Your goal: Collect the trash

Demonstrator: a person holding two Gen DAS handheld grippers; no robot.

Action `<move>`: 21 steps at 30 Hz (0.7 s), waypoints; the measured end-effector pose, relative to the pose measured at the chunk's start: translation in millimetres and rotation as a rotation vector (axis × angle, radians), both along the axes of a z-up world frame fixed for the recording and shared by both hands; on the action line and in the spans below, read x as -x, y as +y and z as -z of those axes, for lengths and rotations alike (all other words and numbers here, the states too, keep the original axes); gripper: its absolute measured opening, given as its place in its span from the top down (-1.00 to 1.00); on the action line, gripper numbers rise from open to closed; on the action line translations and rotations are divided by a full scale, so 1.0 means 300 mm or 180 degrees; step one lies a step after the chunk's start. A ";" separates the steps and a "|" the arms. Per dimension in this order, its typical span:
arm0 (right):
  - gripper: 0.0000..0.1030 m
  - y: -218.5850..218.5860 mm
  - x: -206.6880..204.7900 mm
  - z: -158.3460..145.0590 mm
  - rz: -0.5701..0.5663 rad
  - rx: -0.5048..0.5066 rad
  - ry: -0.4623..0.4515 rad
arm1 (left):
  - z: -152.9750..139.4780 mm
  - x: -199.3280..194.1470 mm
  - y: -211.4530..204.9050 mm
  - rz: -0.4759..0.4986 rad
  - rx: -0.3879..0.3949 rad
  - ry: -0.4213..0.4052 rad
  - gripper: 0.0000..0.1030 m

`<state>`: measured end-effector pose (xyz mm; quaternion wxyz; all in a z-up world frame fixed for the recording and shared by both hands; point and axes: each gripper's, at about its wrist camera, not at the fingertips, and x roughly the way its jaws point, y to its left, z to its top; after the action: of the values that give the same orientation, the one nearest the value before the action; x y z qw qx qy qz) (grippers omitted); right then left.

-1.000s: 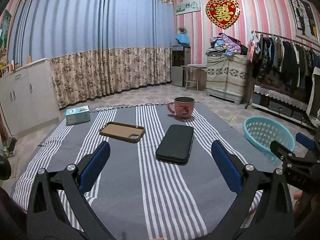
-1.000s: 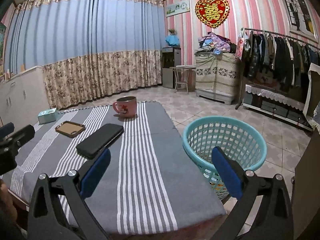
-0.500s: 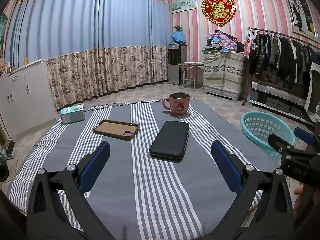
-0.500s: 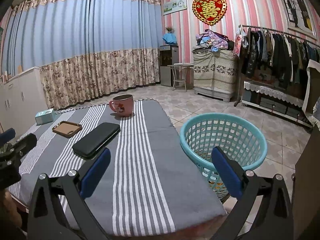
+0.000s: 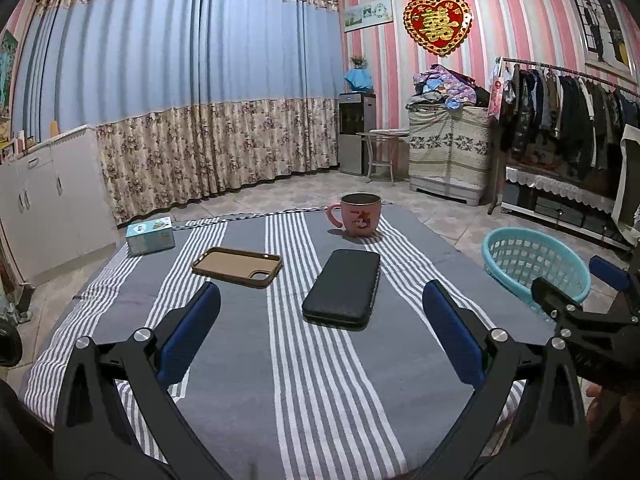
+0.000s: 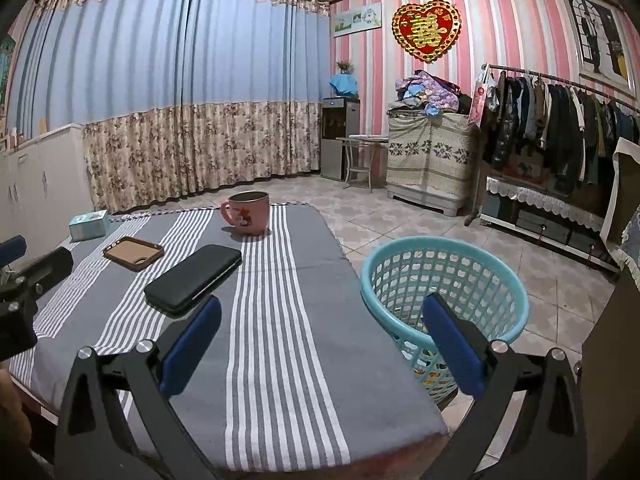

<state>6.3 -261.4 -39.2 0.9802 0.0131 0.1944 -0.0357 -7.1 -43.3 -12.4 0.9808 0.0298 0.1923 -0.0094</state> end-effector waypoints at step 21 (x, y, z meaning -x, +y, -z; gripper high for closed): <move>-0.91 -0.011 -0.001 0.004 0.0022 -0.0004 -0.0025 | -0.004 0.000 0.028 -0.0090 -0.0002 -0.0019 -0.90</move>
<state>6.6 -264.7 -40.3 0.9808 0.0145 0.1906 -0.0389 -7.2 -35.0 -11.1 0.9815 0.0274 0.1897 0.0045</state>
